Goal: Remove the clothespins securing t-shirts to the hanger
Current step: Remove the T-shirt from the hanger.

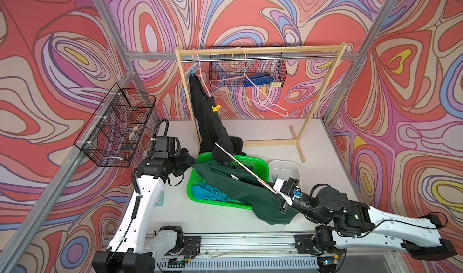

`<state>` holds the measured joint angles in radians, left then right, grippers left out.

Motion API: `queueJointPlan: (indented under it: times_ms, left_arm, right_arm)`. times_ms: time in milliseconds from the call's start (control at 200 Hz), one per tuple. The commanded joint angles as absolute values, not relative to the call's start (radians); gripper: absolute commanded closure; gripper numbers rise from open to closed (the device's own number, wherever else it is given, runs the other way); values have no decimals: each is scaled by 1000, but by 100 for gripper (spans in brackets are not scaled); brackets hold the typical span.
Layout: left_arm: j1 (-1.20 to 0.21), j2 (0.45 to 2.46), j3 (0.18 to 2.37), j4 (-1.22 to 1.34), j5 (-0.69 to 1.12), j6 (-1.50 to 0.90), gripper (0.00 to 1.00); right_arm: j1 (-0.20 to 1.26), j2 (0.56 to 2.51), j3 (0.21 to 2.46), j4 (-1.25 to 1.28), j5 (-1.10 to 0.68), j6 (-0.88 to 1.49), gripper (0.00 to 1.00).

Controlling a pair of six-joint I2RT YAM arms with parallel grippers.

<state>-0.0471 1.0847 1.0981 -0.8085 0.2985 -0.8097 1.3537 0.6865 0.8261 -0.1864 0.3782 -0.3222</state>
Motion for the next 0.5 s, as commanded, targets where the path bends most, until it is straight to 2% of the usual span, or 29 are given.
queueJointPlan:
  times_ms: [0,170,491]
  left_arm:
    - [-34,1093,1055,-741,257,-780,100]
    - [-48,1086,993,-689,339,-772,100]
    - [-211,1088,889,-610,280,-770,100]
  right_arm:
    - [1351,690,840,-80,436,-376,100]
    - [1351,808,896,5,456,-401,100]
    - [1341,1039,955,320,458,-457,100]
